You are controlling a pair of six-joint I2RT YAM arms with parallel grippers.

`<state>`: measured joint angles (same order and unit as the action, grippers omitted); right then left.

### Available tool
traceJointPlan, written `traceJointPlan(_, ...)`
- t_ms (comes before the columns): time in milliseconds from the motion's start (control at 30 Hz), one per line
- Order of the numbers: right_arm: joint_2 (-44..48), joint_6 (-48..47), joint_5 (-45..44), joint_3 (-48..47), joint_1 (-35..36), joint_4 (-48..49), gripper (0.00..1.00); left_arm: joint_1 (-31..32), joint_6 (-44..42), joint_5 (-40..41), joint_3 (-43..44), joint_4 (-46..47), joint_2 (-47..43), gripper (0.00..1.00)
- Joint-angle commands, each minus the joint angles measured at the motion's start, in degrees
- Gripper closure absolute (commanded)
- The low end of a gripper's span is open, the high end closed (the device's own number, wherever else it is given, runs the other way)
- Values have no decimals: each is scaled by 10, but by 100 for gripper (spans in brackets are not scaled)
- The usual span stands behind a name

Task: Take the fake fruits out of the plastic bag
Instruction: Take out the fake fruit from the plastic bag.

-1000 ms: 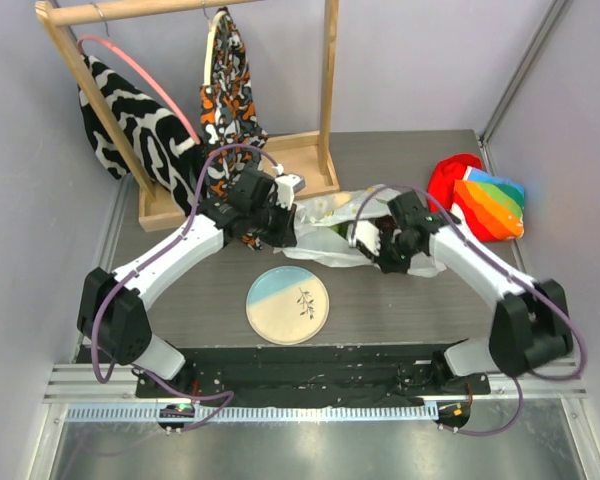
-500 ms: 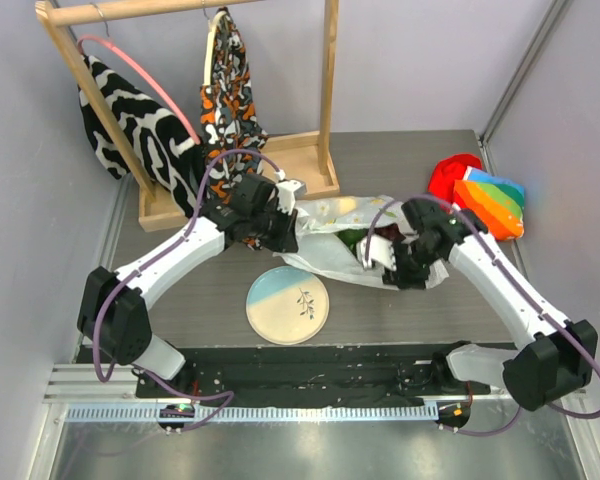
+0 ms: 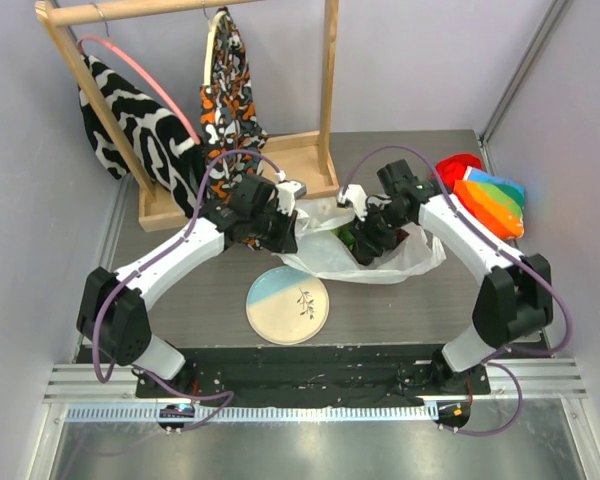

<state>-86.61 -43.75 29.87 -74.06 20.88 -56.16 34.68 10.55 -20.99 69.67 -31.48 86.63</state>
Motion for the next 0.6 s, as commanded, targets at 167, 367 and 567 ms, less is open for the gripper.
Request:
traceJointPlan(167,-134,242,-161,-79,-1,227,40,-3,-11,-9,-13,25,-33,76)
traceJointPlan(367,-210,313,-225,-119,-1,236,28,-3,-11,-7,-9,23,-30,59)
traceJointPlan(567,-230,309,-214,-124,-1,207,17,-3,-18,-7,-11,23,-30,58)
